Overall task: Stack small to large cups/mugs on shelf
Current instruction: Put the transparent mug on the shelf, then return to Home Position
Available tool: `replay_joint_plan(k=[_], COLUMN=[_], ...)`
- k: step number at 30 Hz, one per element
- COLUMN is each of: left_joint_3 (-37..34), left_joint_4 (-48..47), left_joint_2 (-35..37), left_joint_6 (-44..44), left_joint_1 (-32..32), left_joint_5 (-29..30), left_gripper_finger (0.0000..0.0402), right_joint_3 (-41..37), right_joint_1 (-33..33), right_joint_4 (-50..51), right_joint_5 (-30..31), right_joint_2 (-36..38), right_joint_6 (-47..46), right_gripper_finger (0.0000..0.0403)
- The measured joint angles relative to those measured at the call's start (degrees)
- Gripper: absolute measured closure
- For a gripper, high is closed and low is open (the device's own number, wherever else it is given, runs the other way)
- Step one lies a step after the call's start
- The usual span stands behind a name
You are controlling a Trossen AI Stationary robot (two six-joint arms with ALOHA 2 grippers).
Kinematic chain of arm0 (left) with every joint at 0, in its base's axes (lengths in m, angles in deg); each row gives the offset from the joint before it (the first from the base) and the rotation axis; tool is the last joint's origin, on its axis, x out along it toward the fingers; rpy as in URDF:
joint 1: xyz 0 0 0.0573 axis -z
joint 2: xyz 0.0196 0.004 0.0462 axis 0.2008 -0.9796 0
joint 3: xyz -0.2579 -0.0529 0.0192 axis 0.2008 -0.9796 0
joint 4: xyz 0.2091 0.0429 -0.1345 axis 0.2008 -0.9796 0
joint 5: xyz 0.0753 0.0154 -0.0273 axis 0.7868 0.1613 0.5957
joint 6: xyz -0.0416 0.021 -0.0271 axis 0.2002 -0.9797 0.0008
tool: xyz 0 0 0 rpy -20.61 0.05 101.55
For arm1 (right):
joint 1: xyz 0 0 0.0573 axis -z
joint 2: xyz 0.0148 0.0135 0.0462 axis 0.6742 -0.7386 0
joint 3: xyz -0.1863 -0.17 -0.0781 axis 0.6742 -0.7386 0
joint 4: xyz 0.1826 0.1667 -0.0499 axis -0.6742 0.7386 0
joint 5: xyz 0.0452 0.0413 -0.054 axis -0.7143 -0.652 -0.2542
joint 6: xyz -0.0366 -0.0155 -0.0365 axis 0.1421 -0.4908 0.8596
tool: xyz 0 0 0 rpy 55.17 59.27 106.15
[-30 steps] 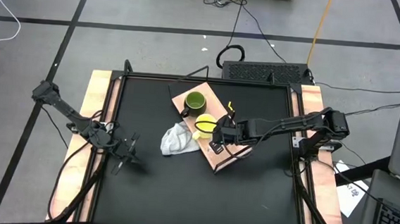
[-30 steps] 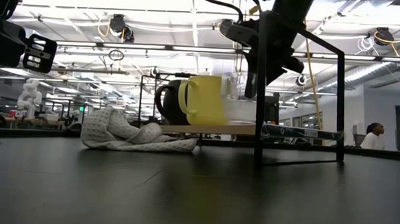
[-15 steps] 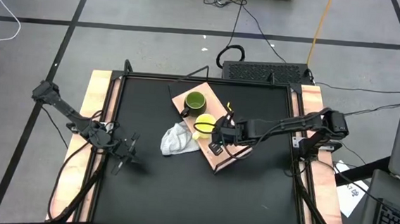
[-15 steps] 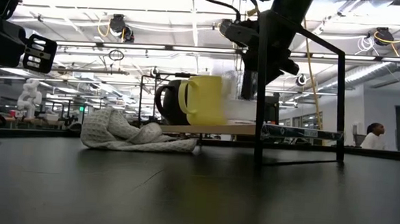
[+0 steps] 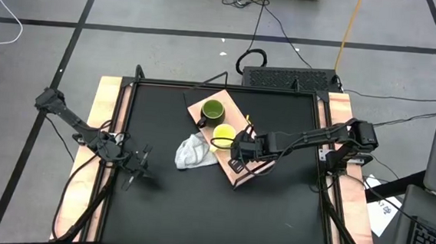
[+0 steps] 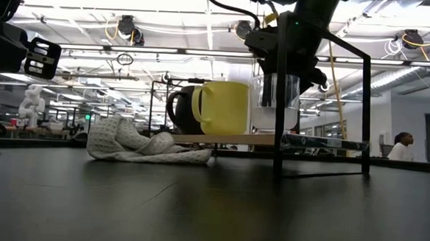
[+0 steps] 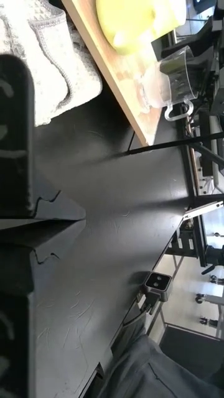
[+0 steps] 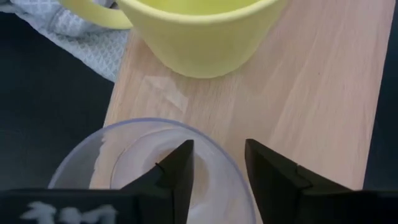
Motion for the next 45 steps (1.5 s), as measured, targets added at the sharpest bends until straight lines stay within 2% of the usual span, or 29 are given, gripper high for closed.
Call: replay_joint_plan(k=[19, 28, 45], left_joint_3=[0.0, 0.0, 0.0], left_joint_4=[0.0, 0.1, 0.1], left_joint_2=[0.0, 0.0, 0.0], left_joint_6=[0.2, 0.2, 0.2], left_joint_1=[0.0, 0.0, 0.0], left_joint_5=[0.0, 0.0, 0.0], left_gripper_finger=[0.0394, 0.0394, 0.0394], right_joint_3=[0.2, 0.2, 0.3], right_joint_1=[0.0, 0.0, 0.0], right_joint_4=[-0.5, -1.4, -1.3], right_joint_5=[0.2, -2.4, -0.6], right_joint_2=[0.2, 0.5, 8.8], right_joint_6=[-4.3, -5.6, -2.7], right_gripper_finger=[0.0261, 0.0261, 0.0261])
